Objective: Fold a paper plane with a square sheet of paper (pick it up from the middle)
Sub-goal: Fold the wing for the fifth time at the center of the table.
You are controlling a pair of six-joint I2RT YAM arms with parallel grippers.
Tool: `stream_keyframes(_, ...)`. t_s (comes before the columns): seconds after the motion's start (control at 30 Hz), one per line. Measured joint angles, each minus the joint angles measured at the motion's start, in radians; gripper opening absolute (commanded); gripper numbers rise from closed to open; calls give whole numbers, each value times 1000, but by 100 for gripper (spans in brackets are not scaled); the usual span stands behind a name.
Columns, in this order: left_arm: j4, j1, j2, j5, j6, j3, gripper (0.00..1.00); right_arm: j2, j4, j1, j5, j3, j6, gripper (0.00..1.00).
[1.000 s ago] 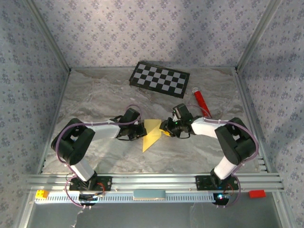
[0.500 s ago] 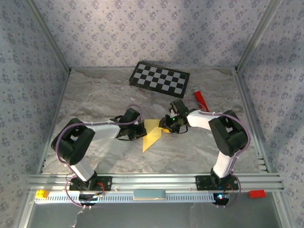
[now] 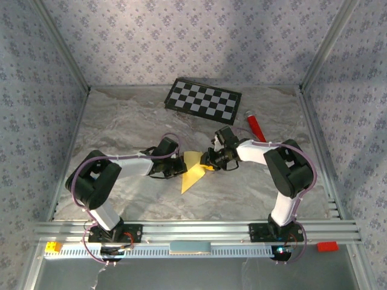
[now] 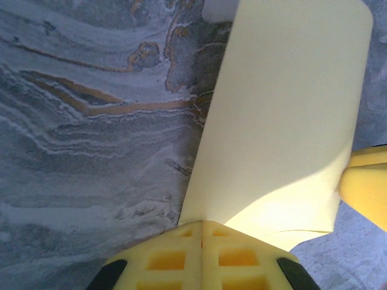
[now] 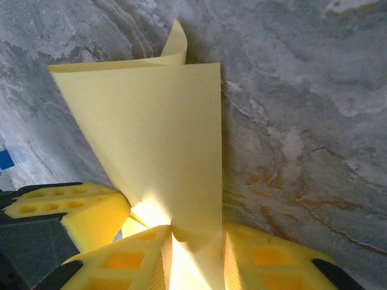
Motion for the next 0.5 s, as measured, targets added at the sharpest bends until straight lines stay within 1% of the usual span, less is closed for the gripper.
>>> stream_keyframes(0.3,0,0,0,0,0,0,6,-1,26,0,-42,-5,3,31)
stream_keyframes(0.5,0,0,0,0,0,0,6,-20,94,0,-79,-72,58,34)
